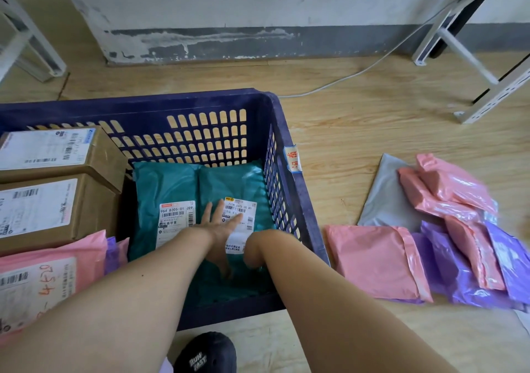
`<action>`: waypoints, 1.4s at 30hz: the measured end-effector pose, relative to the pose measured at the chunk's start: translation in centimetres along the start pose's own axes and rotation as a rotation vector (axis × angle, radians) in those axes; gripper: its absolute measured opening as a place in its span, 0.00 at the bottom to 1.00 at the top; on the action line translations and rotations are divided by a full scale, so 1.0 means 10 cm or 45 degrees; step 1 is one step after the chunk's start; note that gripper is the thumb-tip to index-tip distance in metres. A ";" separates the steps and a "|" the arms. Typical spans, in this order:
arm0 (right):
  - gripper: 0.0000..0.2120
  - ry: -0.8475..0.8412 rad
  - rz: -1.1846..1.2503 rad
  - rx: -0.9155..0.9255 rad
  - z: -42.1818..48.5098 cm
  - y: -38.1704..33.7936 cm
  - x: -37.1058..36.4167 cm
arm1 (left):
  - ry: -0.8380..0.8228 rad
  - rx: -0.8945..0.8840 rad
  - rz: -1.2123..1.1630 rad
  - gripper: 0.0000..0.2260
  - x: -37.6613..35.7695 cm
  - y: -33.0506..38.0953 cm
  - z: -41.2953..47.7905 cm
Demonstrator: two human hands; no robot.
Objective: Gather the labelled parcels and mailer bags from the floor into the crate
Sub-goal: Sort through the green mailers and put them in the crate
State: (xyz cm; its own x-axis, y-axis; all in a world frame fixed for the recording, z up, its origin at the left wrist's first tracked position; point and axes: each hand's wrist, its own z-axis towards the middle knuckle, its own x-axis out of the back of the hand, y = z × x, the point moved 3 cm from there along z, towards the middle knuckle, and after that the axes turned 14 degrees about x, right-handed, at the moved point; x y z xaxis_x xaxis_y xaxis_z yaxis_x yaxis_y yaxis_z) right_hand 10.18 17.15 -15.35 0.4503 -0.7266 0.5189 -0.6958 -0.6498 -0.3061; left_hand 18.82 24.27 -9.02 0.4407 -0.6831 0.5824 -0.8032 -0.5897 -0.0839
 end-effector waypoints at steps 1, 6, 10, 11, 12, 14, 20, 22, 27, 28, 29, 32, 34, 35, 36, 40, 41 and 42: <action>0.16 0.090 0.005 0.034 -0.16 -0.05 0.11 | 0.017 0.002 0.001 0.58 0.02 0.00 -0.01; 0.16 0.311 0.049 0.063 -0.60 -0.17 0.34 | 0.081 0.041 0.028 0.56 0.14 0.02 -0.13; 0.12 0.396 0.029 0.131 -1.02 -0.33 0.51 | 0.161 0.047 0.075 0.48 0.30 -0.02 -0.31; 0.10 0.414 -0.005 0.162 -1.14 -0.37 0.55 | 0.184 0.053 0.101 0.45 0.35 -0.04 -0.35; 0.08 0.428 -0.023 0.192 -1.25 -0.42 0.59 | 0.210 0.057 0.121 0.42 0.42 -0.05 -0.40; 0.13 0.486 0.000 0.259 -1.51 -0.51 0.68 | 0.258 0.039 0.132 0.35 0.57 -0.04 -0.53; 0.18 0.760 0.049 0.358 -2.42 -0.60 0.99 | 0.455 -0.062 -0.125 0.27 1.05 0.05 -1.07; 0.17 0.872 0.069 0.349 -2.73 -0.55 1.08 | 0.571 -0.107 -0.191 0.22 1.18 0.10 -1.32; 0.15 1.151 0.150 0.254 -3.48 -0.29 1.24 | 0.773 -0.250 -0.196 0.15 1.42 0.37 -1.94; 0.15 1.196 0.162 0.229 -3.63 -0.21 1.23 | 0.802 -0.277 -0.196 0.15 1.46 0.45 -2.08; 0.15 1.230 0.181 0.203 -3.74 -0.12 1.21 | 0.827 -0.306 -0.199 0.14 1.49 0.53 -2.20; 0.15 1.296 0.220 0.120 -4.02 0.13 1.12 | 0.858 -0.397 -0.256 0.14 1.51 0.78 -2.54; 0.15 1.309 0.212 0.043 -4.15 0.34 1.00 | 0.879 -0.451 -0.296 0.14 1.45 0.95 -2.72; 0.15 1.314 0.211 0.000 -4.23 0.46 0.92 | 0.897 -0.481 -0.306 0.13 1.39 1.06 -2.81; 0.16 1.306 0.209 -0.037 -4.26 0.57 0.84 | 0.916 -0.510 -0.328 0.13 1.32 1.15 -2.85; 0.14 1.192 0.120 -0.193 -4.40 0.96 0.57 | 1.026 -0.562 -0.207 0.15 0.99 1.48 -2.96; 0.16 1.155 0.087 -0.234 -4.46 1.03 0.52 | 1.057 -0.568 -0.126 0.16 0.94 1.55 -2.96; 0.17 1.139 0.069 -0.267 -4.51 1.10 0.49 | 1.080 -0.570 -0.069 0.16 0.91 1.60 -2.97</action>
State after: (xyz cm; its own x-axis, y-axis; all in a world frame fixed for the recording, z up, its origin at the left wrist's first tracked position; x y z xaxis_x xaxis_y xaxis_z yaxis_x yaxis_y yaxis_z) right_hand -20.50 16.51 19.83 -0.1254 -0.2546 0.9589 -0.8298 -0.5028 -0.2421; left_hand -1.90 21.44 18.95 0.1859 -0.0171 0.9824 -0.9463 -0.2722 0.1743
